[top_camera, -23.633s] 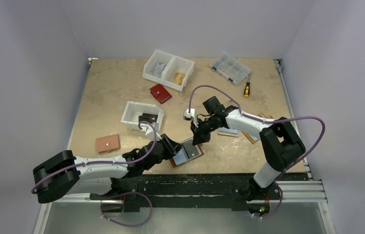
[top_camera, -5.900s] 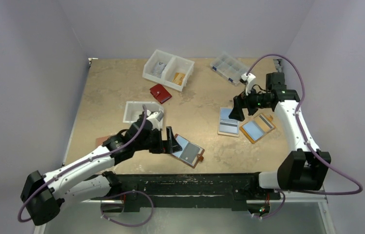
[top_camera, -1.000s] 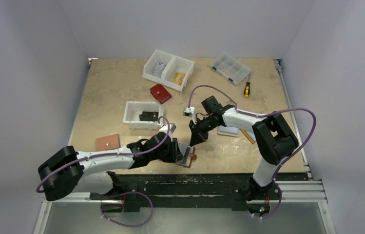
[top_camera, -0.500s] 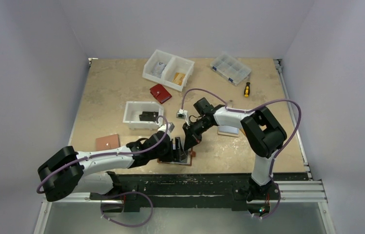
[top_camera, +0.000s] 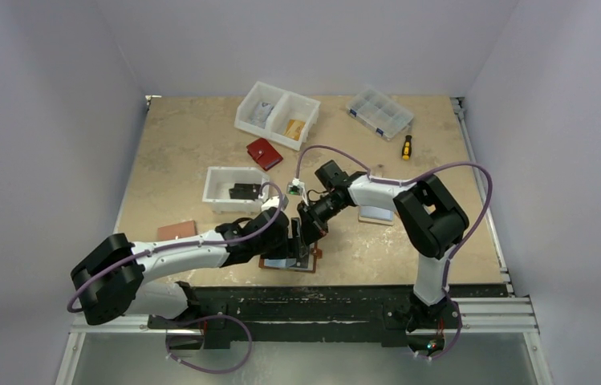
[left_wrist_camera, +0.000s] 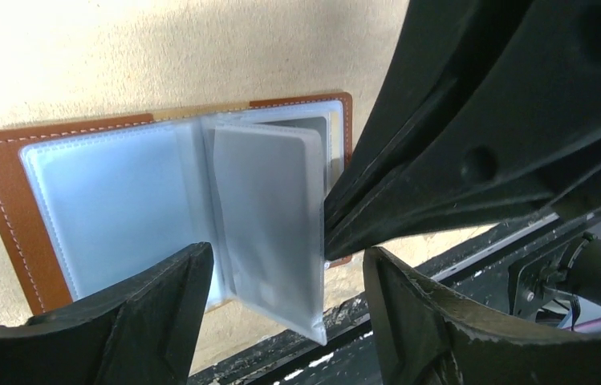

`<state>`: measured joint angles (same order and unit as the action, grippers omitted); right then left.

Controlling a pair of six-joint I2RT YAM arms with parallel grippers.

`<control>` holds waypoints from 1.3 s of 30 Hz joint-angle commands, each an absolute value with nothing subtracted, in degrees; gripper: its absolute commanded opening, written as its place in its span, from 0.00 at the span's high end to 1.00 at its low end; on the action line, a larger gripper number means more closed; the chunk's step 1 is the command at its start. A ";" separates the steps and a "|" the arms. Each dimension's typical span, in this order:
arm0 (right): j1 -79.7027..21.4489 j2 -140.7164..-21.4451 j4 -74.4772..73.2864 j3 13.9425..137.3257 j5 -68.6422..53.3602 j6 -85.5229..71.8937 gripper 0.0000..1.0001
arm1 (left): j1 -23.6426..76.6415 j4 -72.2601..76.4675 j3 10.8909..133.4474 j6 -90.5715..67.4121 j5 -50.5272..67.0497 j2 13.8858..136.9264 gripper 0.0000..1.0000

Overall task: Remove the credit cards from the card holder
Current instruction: Remove the credit card from the card holder.

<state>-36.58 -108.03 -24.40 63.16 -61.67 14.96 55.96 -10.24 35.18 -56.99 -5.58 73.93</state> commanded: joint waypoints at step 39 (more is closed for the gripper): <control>-37.35 -99.72 -64.13 73.10 -65.15 63.07 0.69 | 55.12 -19.69 38.36 -56.19 -13.15 72.69 0.78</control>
<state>-37.23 -102.65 -53.82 72.18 -64.10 49.71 55.51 -23.03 39.51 -56.51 -13.67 74.35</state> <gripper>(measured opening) 0.279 0.224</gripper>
